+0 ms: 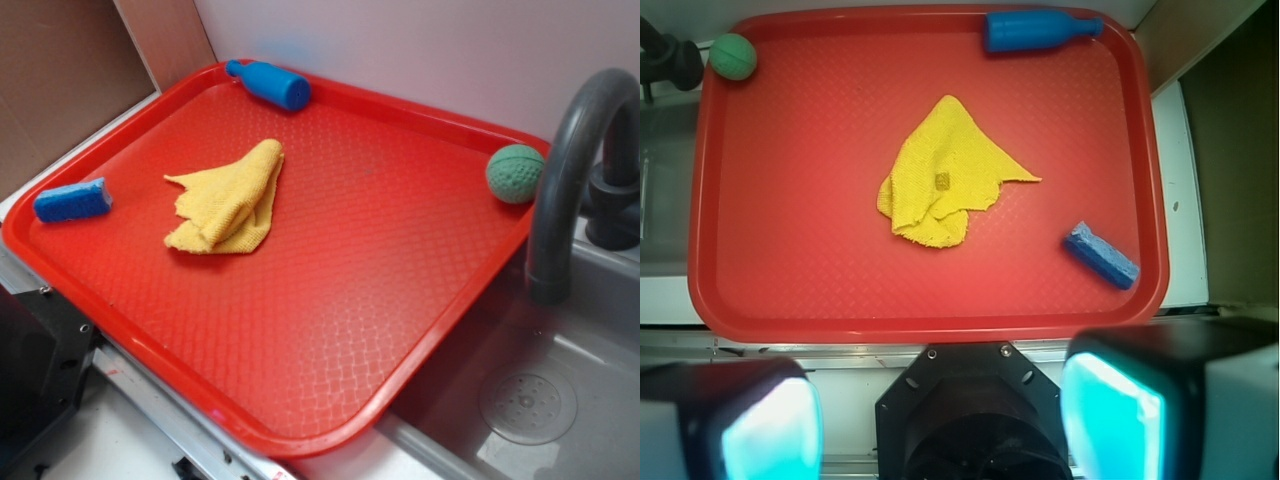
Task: Grab the blue sponge.
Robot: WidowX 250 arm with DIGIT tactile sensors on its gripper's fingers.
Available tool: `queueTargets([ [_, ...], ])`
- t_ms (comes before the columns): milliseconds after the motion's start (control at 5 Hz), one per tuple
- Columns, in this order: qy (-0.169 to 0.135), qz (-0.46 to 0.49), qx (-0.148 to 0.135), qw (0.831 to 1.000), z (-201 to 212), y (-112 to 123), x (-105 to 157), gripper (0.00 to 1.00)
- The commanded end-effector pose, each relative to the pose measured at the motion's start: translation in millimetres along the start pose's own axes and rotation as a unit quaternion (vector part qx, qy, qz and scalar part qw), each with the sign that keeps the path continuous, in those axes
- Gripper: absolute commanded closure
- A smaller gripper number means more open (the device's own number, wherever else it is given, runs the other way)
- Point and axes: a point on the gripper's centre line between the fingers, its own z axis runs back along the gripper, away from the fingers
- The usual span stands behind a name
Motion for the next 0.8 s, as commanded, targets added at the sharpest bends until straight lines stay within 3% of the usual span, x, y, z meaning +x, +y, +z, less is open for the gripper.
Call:
queueTargets([
  [0, 0.0, 0.0, 0.0, 1.0, 0, 0, 0, 0.0],
  [400, -0.037, -0.104, 0.045, 0.993, -15, 16, 2, 0.0],
  [600, -0.041, -0.195, 0.053, 0.979, -34, 42, -2, 0.0],
])
